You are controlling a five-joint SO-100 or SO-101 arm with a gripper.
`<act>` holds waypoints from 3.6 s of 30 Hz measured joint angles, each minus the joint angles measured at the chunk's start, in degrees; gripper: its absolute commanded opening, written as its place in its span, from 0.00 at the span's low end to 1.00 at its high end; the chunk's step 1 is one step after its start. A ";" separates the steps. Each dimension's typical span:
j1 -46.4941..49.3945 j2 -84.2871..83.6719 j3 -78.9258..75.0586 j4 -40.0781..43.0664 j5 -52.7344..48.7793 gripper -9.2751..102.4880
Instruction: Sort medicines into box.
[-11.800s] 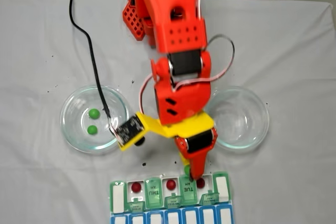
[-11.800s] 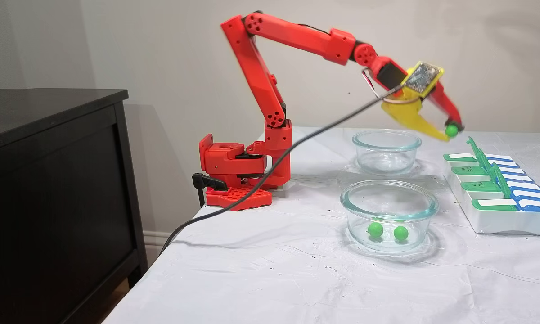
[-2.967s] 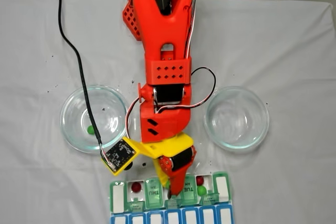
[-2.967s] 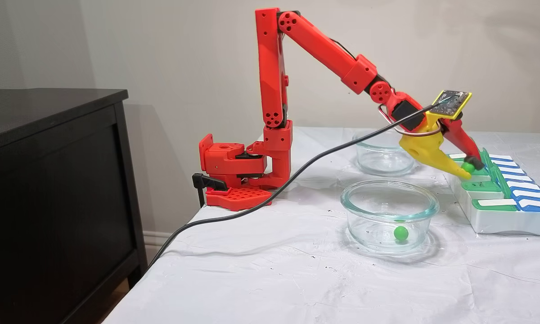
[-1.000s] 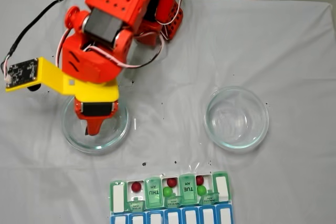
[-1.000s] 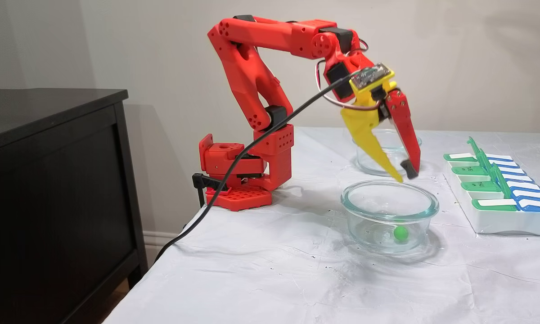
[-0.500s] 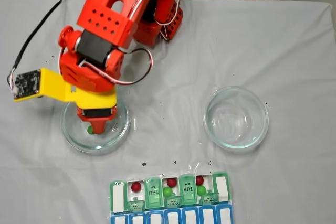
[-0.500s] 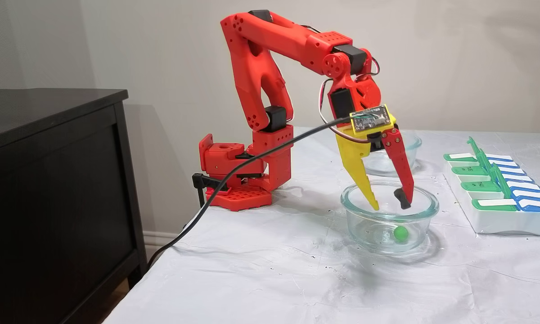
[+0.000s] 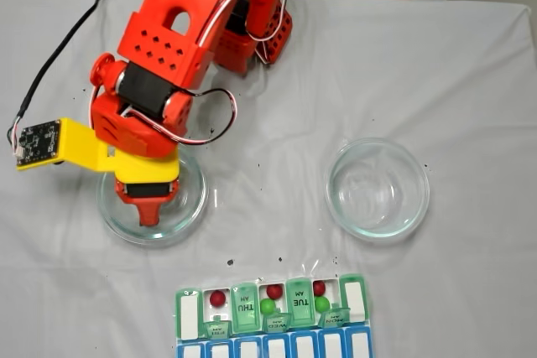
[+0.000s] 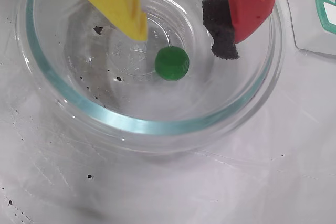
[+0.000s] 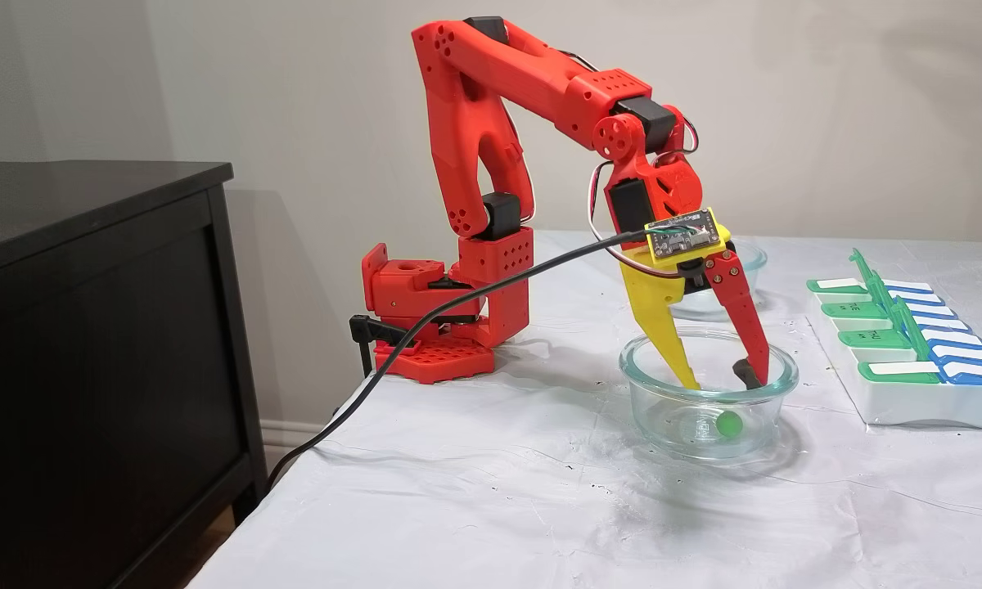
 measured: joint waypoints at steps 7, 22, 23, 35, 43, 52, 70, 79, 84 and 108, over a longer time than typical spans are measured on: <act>0.53 -4.39 -1.23 -1.85 0.62 0.27; 0.79 -9.58 -3.96 -2.46 0.70 0.26; 0.79 -9.58 -3.96 -2.46 0.70 0.25; 0.70 -10.37 -4.13 -3.69 1.23 0.15; 0.00 -11.25 -4.92 -3.69 1.41 0.08; 0.09 -10.46 -4.92 -3.25 1.32 0.08; -5.54 20.04 1.23 -3.25 10.81 0.08; -15.12 11.69 1.32 -18.02 19.60 0.08; -17.75 8.00 1.32 -21.80 19.42 0.08; -20.74 -11.07 0.00 -35.24 18.11 0.08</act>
